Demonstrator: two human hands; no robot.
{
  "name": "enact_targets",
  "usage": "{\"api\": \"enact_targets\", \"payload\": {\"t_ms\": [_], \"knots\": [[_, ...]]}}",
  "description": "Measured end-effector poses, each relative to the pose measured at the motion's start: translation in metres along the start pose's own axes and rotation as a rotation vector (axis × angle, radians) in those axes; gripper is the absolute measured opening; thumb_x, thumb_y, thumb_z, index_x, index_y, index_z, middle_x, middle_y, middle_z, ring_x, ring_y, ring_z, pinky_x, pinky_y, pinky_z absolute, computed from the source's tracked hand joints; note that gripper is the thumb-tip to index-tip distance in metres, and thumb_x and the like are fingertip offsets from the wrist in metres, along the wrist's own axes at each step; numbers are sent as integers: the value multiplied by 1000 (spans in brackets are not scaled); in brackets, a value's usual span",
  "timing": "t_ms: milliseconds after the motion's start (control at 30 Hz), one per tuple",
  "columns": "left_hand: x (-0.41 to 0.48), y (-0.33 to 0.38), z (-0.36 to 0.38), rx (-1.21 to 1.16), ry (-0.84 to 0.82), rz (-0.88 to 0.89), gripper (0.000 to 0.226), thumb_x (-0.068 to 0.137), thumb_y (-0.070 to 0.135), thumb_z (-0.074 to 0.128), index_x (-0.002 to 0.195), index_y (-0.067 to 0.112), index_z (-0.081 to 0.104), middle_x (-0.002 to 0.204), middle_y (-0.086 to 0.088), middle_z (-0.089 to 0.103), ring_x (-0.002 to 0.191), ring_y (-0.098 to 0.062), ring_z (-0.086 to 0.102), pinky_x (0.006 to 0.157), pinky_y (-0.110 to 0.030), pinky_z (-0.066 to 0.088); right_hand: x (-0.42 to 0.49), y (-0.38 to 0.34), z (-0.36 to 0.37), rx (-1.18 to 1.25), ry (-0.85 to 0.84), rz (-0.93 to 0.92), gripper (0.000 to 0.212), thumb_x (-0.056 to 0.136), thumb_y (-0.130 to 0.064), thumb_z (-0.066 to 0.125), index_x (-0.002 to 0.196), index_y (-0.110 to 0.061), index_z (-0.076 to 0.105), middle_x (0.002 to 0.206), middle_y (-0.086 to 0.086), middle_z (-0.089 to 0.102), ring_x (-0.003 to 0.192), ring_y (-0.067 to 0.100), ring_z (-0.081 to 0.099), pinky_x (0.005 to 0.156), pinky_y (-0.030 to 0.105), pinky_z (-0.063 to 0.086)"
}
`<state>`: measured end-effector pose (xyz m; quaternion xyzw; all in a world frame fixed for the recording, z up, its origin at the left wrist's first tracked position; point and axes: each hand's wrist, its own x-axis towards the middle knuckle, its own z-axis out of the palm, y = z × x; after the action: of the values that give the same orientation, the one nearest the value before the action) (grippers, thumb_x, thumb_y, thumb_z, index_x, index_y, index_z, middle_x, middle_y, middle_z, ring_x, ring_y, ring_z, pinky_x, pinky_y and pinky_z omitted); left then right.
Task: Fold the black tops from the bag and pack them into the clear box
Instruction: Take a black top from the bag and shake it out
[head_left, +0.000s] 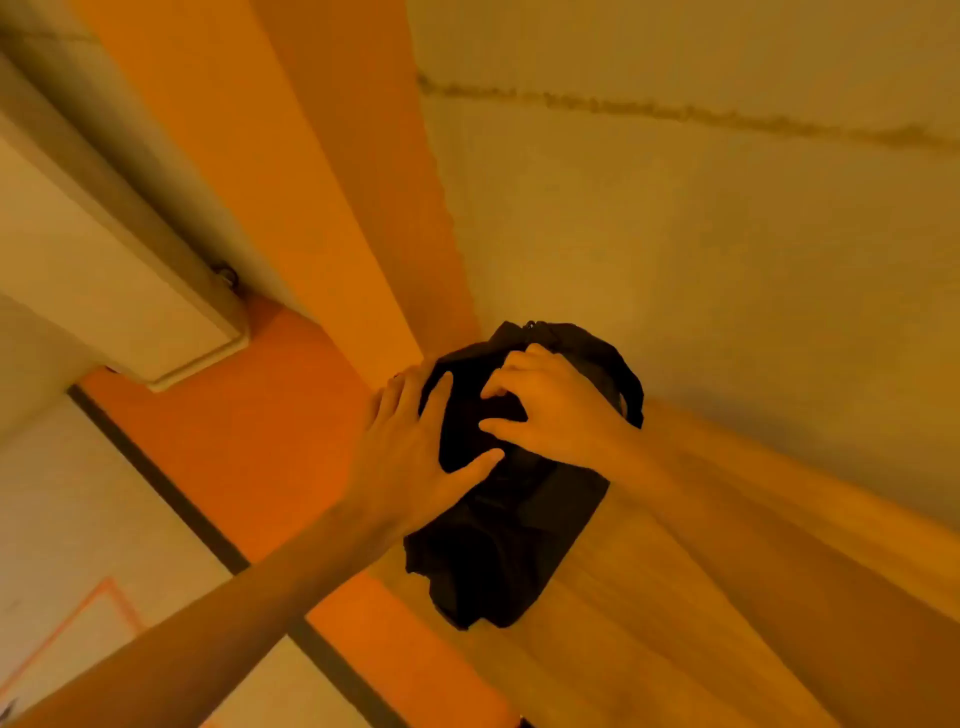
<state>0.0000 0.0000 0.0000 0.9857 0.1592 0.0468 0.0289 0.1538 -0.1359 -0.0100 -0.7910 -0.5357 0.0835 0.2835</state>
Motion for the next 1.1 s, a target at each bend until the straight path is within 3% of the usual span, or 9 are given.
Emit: {"api": "enact_targets", "payload": {"t_ms": [133, 333, 500, 600, 733, 900, 1000, 1100], "knots": [[-5, -2, 30, 78, -2, -19, 110, 83, 91, 24, 154, 9, 38, 162, -11, 32, 148, -31, 31, 123, -50, 22, -4, 9, 31, -98, 26, 1, 35, 90, -51, 67, 114, -25, 72, 95, -7, 63, 94, 15, 50, 81, 35, 36], [-15, -4, 42, 69, 75, 19, 110, 83, 90, 31, 152, 4, 41, 159, -15, 37, 148, -34, 32, 125, -51, 16, -11, 9, 44, -100, 263, -12, 12, 93, -35, 70, 91, -27, 77, 73, -10, 62, 84, 19, 53, 80, 33, 33], [-13, 0, 38, 101, 33, -5, 116, 81, 94, 27, 153, 5, 39, 160, -15, 35, 149, -35, 29, 126, -47, 7, -11, 1, 22, -165, 156, 66, 22, 102, -38, 54, 105, -33, 76, 88, -9, 70, 100, 20, 55, 88, 34, 32], [-9, -2, 37, 117, 28, -6, 118, 80, 95, 24, 154, 5, 38, 161, -15, 34, 150, -34, 28, 127, -49, 9, -7, -5, 12, -193, 83, 141, 23, 100, -47, 55, 100, -32, 73, 88, -8, 68, 109, 19, 52, 95, 34, 32], [-10, -7, 41, 91, 64, -16, 119, 80, 95, 19, 155, 5, 36, 162, -14, 31, 153, -32, 23, 127, -46, 6, -6, -8, 19, -149, 63, 166, 13, 95, -45, 65, 92, -34, 72, 84, -11, 69, 108, 15, 51, 96, 33, 32], [-20, -11, 50, 70, 95, -19, 116, 83, 94, 17, 157, 6, 33, 164, -13, 29, 154, -31, 19, 128, -46, 5, -12, -12, 34, -186, 73, 209, 17, 102, -38, 56, 100, -29, 70, 92, -8, 67, 110, 18, 52, 98, 35, 34], [-24, -9, 53, 62, 113, -16, 115, 82, 94, 19, 157, 6, 32, 164, -13, 28, 155, -30, 18, 128, -47, 6, -14, -18, 37, -207, 113, 270, 26, 98, -50, 56, 97, -27, 69, 88, -7, 68, 108, 17, 52, 98, 37, 35], [-26, -9, 54, 43, 136, -11, 115, 82, 93, 21, 156, 6, 33, 163, -13, 29, 154, -31, 19, 128, -48, 8, -14, -23, 37, -216, 87, 276, 19, 98, -46, 59, 93, -30, 68, 87, -7, 67, 109, 18, 52, 98, 35, 33]]}}
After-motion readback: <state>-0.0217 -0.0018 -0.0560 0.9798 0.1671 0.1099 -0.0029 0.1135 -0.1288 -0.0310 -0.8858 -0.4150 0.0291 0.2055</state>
